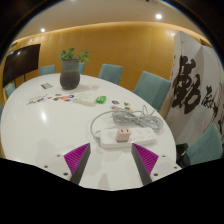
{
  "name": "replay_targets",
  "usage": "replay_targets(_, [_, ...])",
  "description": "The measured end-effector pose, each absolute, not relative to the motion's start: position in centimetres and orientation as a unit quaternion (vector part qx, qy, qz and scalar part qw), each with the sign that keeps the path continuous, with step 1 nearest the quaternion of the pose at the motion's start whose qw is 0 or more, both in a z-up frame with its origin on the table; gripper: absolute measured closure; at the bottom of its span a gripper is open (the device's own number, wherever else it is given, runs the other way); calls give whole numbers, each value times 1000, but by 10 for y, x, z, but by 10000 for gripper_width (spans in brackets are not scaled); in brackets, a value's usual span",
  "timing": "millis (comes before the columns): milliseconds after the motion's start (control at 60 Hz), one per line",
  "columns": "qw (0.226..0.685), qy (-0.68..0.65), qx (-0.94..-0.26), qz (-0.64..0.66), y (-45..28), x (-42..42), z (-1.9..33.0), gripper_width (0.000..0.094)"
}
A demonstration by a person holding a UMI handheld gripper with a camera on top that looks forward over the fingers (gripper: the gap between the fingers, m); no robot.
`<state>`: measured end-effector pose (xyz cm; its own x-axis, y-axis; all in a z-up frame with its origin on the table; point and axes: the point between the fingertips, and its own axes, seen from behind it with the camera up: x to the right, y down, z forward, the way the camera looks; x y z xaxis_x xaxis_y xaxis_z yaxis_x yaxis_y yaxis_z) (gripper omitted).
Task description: Unplug charger
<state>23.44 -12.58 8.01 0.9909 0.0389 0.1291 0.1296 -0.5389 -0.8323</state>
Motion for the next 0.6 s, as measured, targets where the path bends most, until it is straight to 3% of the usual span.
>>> replay_targets(200, [488,-51,-871,-15,-41,257,39,97])
replay_targets(233, [485,-53,-873,-9,-33,259,31,147])
replay_targets(283, [485,-56,-873,0,-22,259,24,324])
replay_targets(317, [493,-47,-869,8,-16,260,26,359])
replay_targets(400, [495,-45,-868,0,-10,270,24,580])
replay_targets(600, [486,-52,-872,16,-11,267,23,655])
